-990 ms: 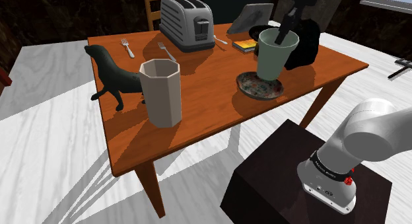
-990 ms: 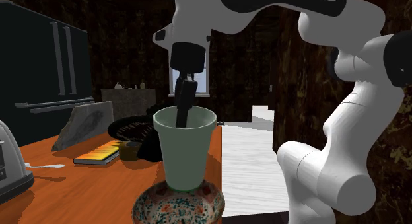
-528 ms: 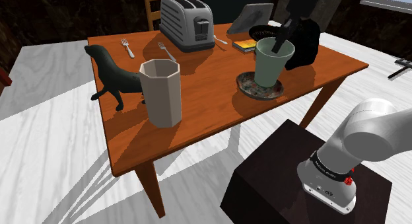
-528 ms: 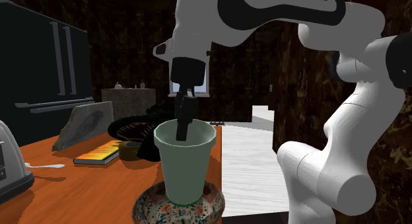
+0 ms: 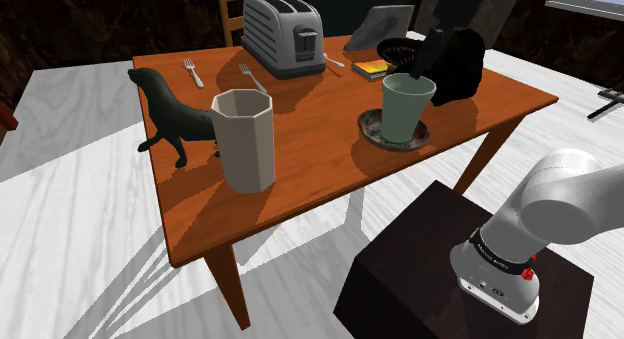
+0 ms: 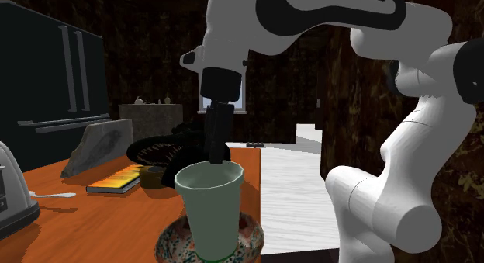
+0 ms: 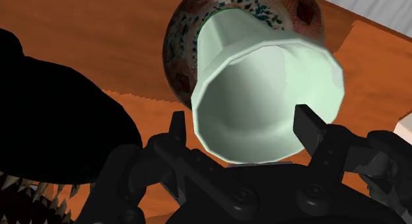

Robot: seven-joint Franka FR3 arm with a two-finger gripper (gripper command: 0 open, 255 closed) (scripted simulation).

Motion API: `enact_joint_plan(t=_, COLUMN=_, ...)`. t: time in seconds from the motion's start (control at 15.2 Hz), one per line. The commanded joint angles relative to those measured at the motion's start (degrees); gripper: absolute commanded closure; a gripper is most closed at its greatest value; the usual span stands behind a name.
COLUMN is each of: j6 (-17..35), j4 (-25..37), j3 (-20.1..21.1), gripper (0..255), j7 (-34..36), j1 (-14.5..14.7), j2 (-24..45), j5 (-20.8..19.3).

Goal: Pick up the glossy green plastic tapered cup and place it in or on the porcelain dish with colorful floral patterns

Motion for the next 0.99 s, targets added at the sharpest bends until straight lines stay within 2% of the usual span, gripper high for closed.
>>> enact_joint_plan(t=0.0, j6=0.0, j4=0.0, j3=0.0, gripper=0, j7=0.0, j1=0.0, j2=0.0, j5=0.0)
enact_joint_plan(t=0.13, j6=0.0, j4=0.0, j3=0.0, gripper=0, j7=0.0, j1=0.0, j2=0.0, j5=0.0)
enact_joint_plan(t=0.4, j6=-7.1, j4=8.2, j3=-0.4, gripper=0, j7=0.0, j1=0.0, j2=1.1, j5=-0.2)
enact_joint_plan(t=0.92, j6=-7.1, j4=8.2, j3=-0.4, gripper=0, j7=0.0, j1=0.0, j2=1.1, j5=-0.2)
